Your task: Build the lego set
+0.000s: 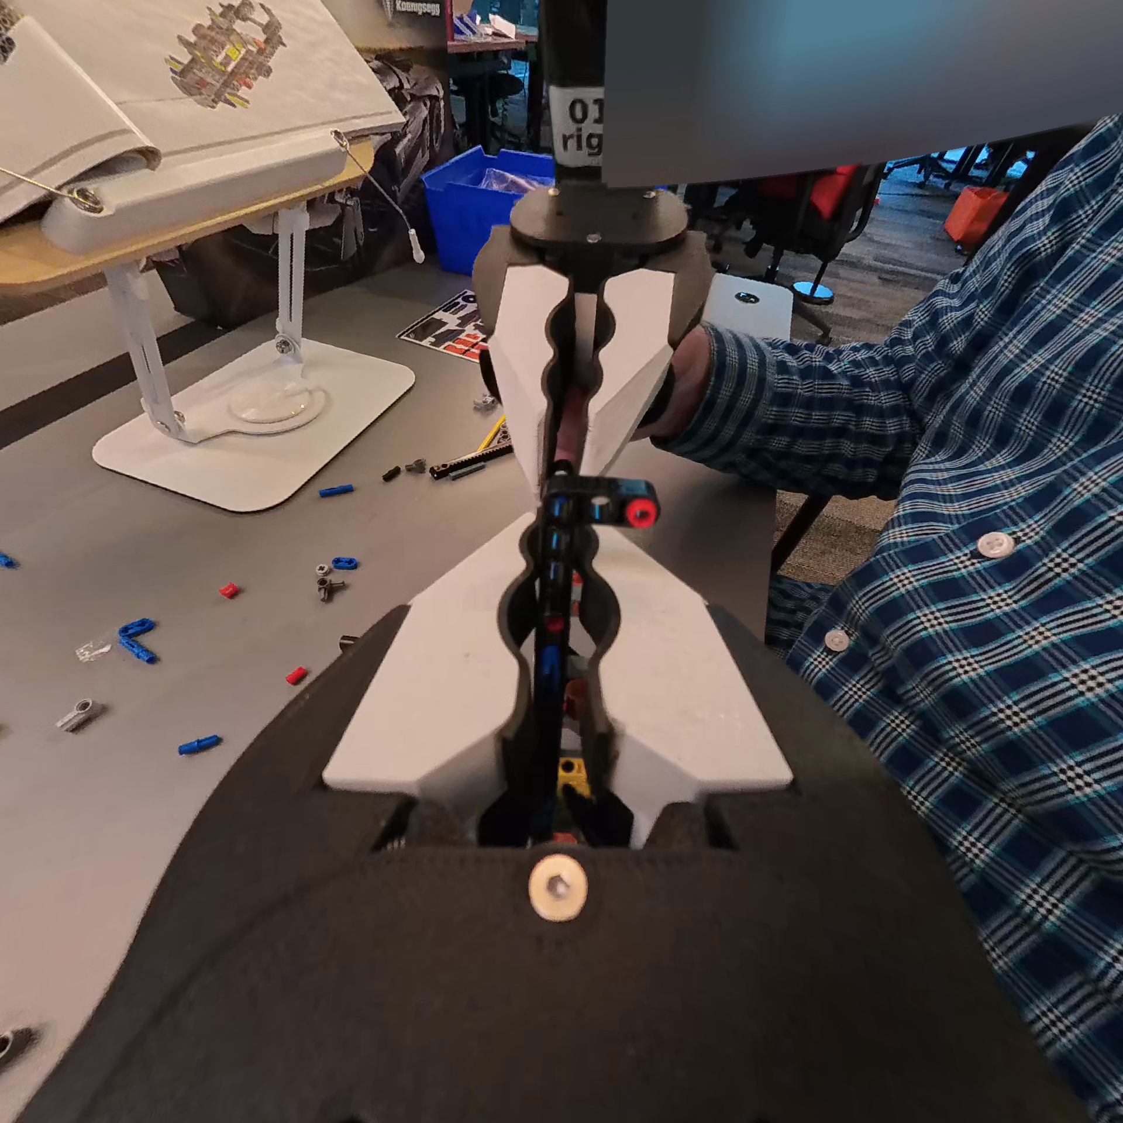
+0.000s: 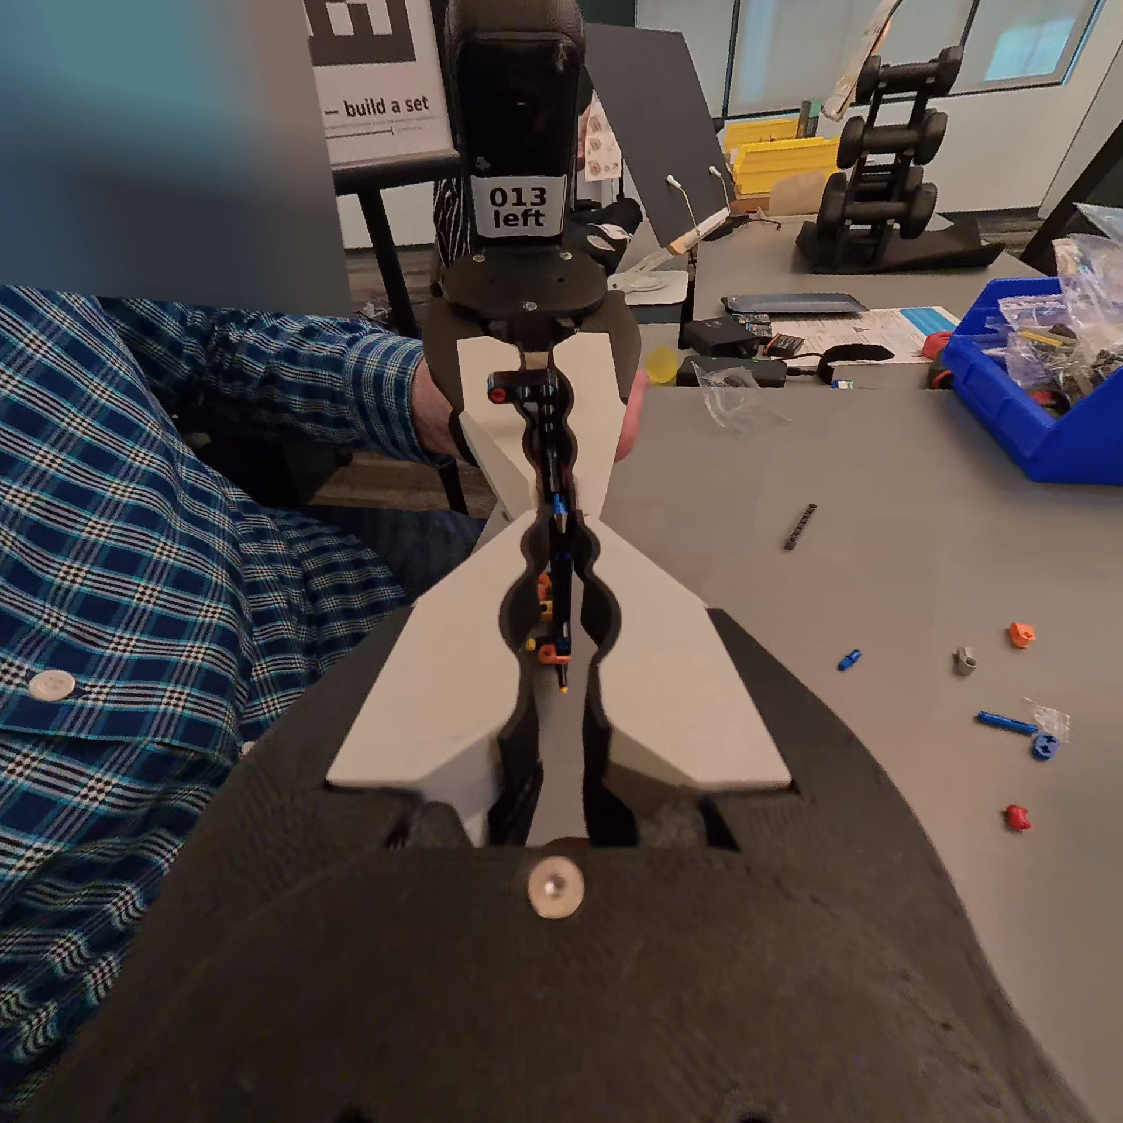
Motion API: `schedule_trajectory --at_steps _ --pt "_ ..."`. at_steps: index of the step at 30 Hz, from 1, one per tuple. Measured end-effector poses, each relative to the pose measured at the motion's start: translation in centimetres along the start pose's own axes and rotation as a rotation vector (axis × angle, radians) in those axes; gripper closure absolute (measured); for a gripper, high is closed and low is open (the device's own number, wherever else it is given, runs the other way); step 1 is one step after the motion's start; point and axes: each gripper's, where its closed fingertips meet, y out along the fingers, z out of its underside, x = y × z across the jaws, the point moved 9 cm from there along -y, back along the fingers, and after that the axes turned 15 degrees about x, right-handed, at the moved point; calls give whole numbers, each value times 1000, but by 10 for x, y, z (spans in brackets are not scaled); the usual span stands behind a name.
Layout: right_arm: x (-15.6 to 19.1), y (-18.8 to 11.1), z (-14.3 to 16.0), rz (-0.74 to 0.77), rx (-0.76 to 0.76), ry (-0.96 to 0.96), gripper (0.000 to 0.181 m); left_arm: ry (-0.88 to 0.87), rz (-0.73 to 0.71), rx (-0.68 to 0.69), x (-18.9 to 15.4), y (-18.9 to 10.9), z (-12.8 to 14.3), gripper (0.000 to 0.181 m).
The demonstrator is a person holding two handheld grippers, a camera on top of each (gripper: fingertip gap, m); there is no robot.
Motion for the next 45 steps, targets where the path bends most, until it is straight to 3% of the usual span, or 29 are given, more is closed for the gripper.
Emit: schedule_trajectory --at_steps 18,24,29,45 --pt "3 -7 5 -18 -31 14 176 -62 32 -82 -4 1 -2 177" --pt "3 -7 5 1 -18 12 176 -38 -28 -49 -5 0 -2 177" --pt "1 -11 9 37 -40 35 176 -130 -46 -130 0 -8 1 177" --pt "3 -15 10 23 -47 8 176 -162 3 -109 5 -5 -1 174"
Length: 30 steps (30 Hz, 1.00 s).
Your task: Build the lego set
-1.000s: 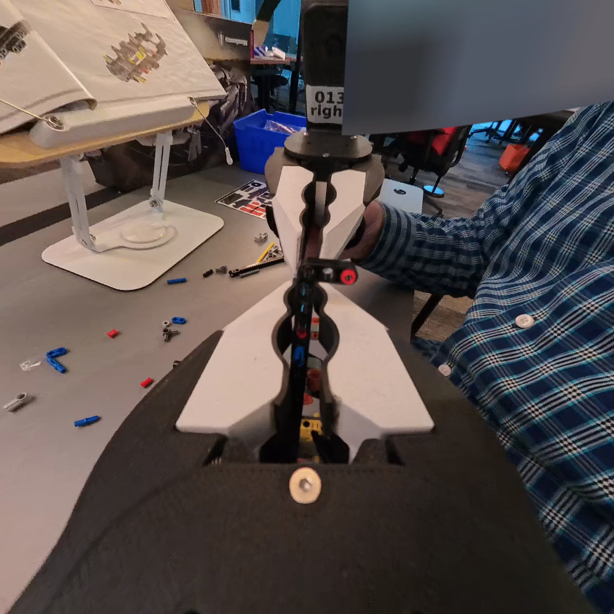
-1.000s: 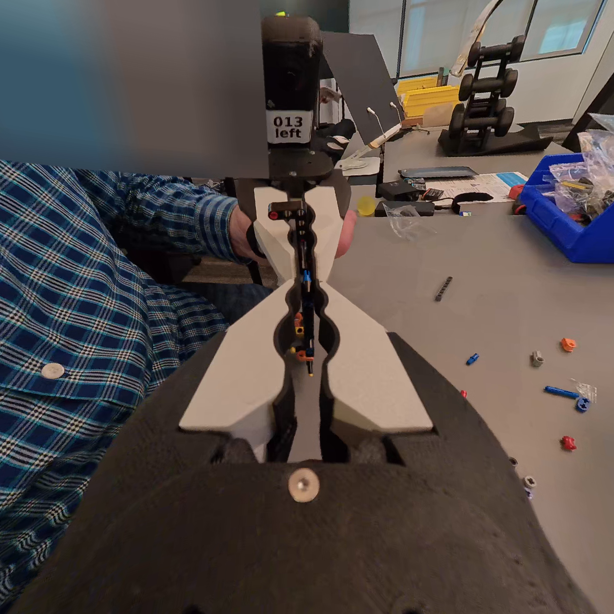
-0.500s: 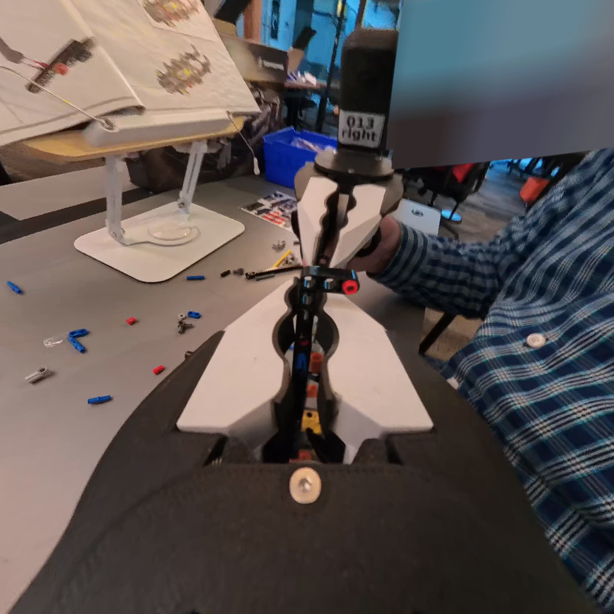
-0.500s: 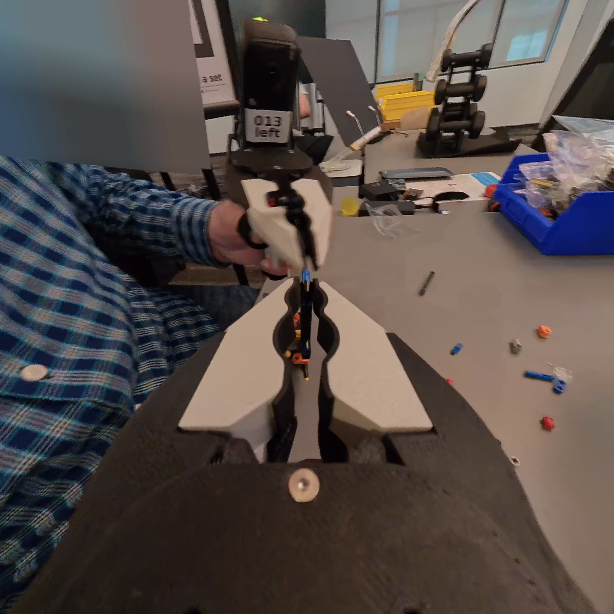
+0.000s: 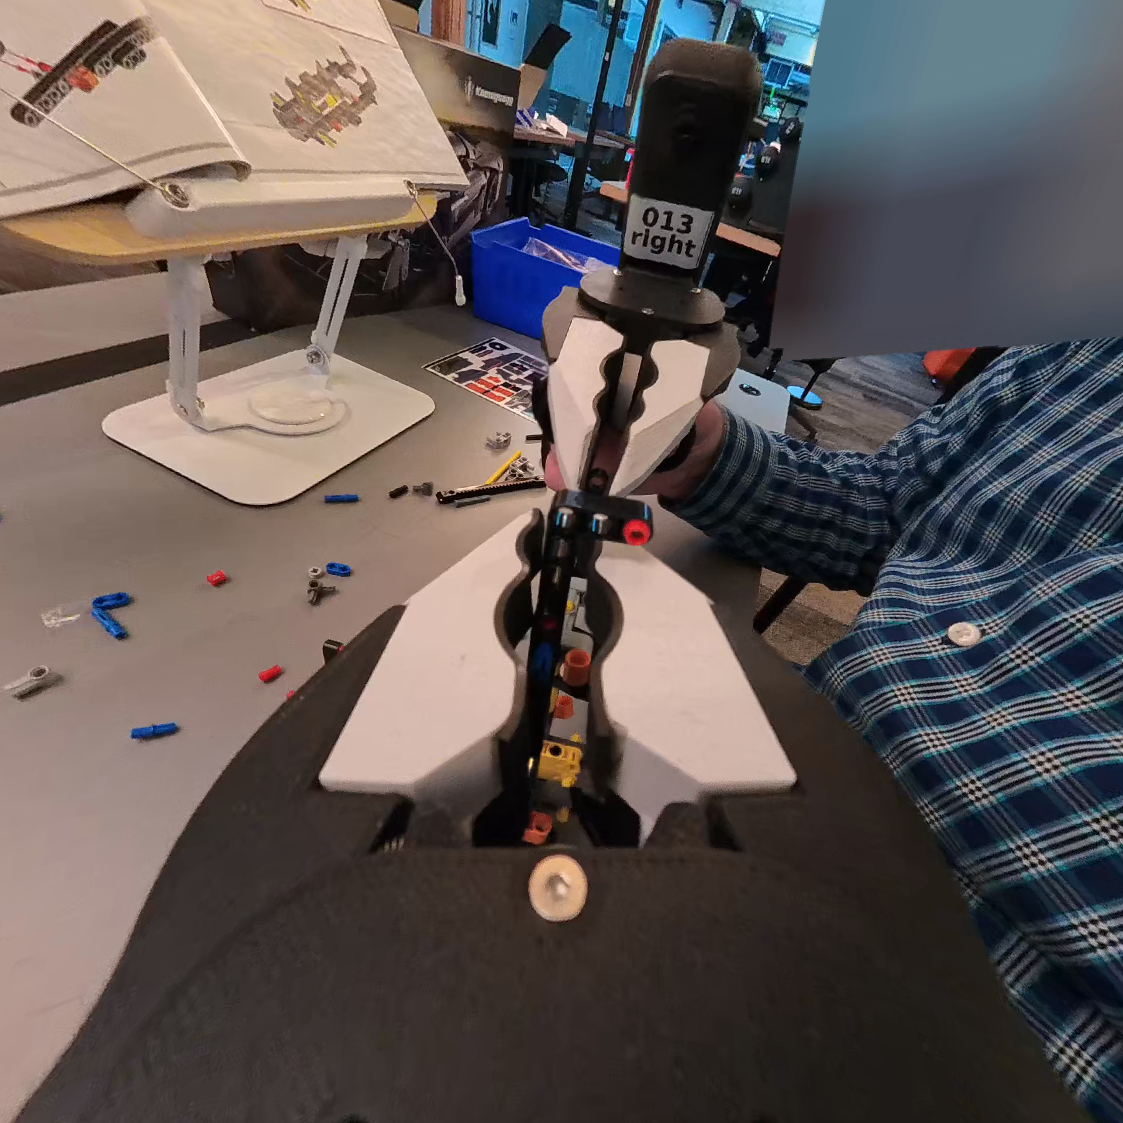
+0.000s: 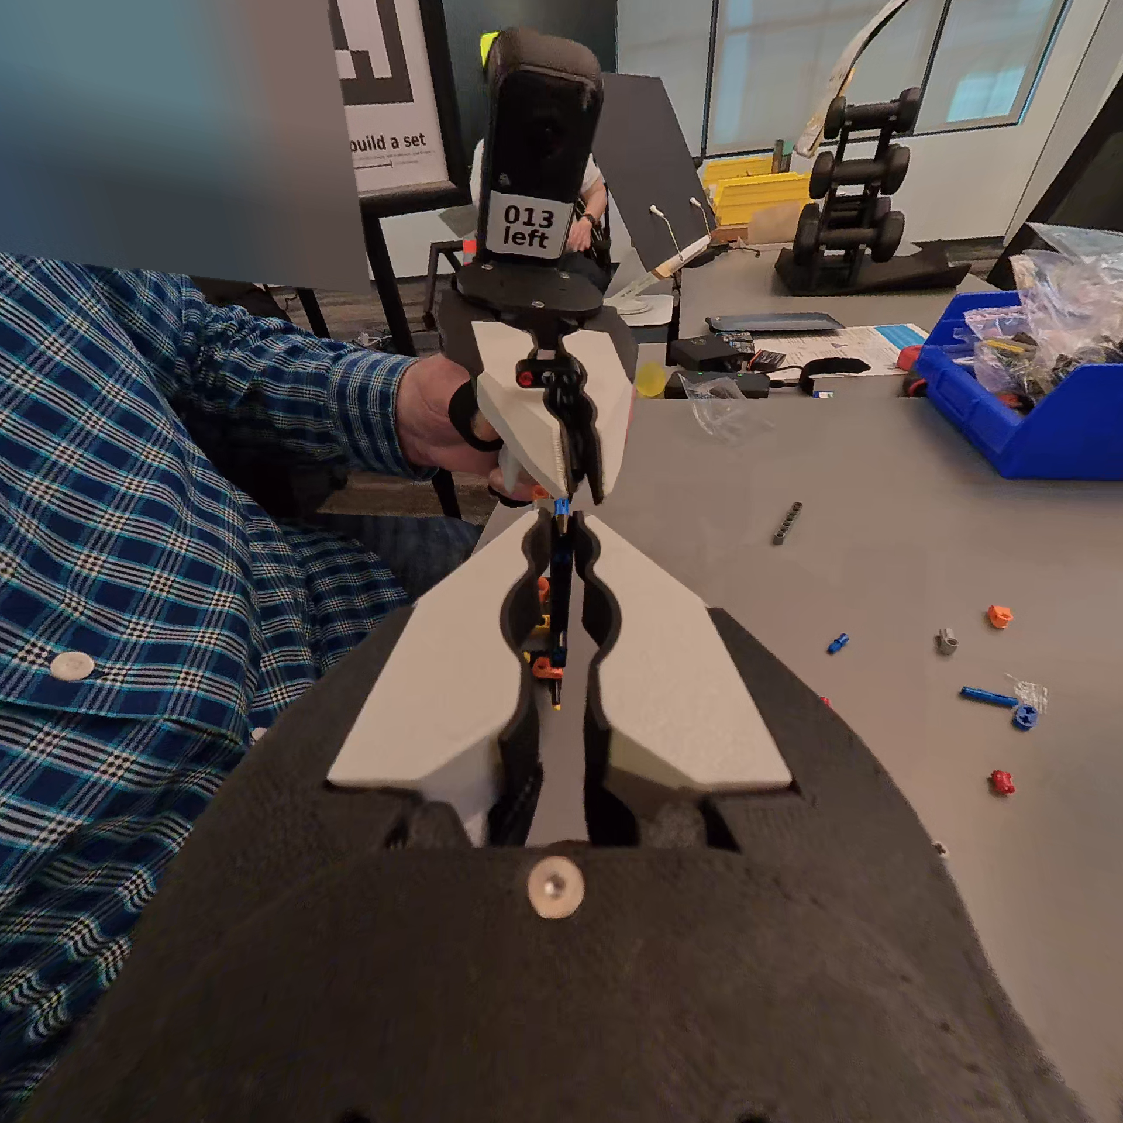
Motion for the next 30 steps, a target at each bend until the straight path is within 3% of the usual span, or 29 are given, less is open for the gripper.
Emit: schedule_trajectory --at_steps 7,12,19,25,30 --pt "0 2 -2 -1 3 -5 177 -91 61 -20 6 -9 4 161" --pt "1 3 -3 -10 7 -16 176 -57 20 2 -1 -10 7 172" --pt "1 2 -7 4 34 -42 176 -76 -21 -8 2 -9 6 171" --pt "-2 4 -8 -5 40 -35 176 -67 -79 -34 -2 -26 7 137" --pt "-2 5 -10 -16 54 -50 176 166 -190 129 -16 -28 -11 128"
